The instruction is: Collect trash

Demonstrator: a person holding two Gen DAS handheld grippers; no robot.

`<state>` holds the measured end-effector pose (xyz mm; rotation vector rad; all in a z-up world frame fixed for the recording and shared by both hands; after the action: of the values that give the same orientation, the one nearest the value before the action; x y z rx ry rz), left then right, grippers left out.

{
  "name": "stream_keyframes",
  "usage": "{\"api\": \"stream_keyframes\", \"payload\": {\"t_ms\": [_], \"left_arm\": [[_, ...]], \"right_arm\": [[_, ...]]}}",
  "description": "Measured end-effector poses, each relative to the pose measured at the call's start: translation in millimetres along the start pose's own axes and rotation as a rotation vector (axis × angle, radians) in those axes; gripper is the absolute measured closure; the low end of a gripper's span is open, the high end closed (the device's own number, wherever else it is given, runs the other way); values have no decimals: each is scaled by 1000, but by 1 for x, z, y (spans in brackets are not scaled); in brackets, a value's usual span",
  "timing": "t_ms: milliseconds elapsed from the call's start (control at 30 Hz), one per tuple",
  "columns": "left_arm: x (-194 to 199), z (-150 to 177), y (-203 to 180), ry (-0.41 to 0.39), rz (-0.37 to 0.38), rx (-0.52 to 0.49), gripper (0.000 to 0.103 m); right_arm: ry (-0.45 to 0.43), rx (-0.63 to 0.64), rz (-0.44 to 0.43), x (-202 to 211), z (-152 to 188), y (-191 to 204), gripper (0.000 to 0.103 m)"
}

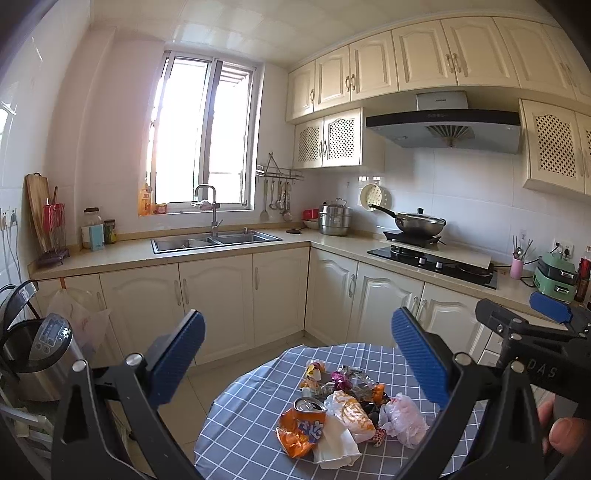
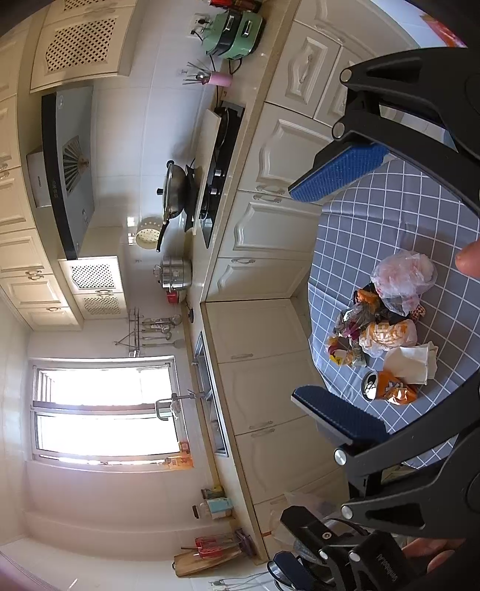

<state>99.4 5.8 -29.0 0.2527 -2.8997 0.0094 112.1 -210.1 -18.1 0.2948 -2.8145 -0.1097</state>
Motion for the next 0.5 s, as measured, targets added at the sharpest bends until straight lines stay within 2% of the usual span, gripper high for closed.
{"api": "stream_keyframes", "payload": {"t_ms": [500], "left_arm": [[-10, 10, 5, 27, -16, 5, 4]], "right_arm": [[13, -4, -3, -7, 3, -1, 5]]}}
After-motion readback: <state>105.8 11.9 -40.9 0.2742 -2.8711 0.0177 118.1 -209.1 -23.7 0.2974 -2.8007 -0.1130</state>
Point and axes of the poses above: each gripper's, at about its wrist camera, not at the fingertips, and x roughly against the way its jaws point, y to its left, z to its underside, the point moved 9 cm from there along -x, roughly the way its jaws point, and after that the axes turned 13 degrees about -z, right-handed, at the moved point
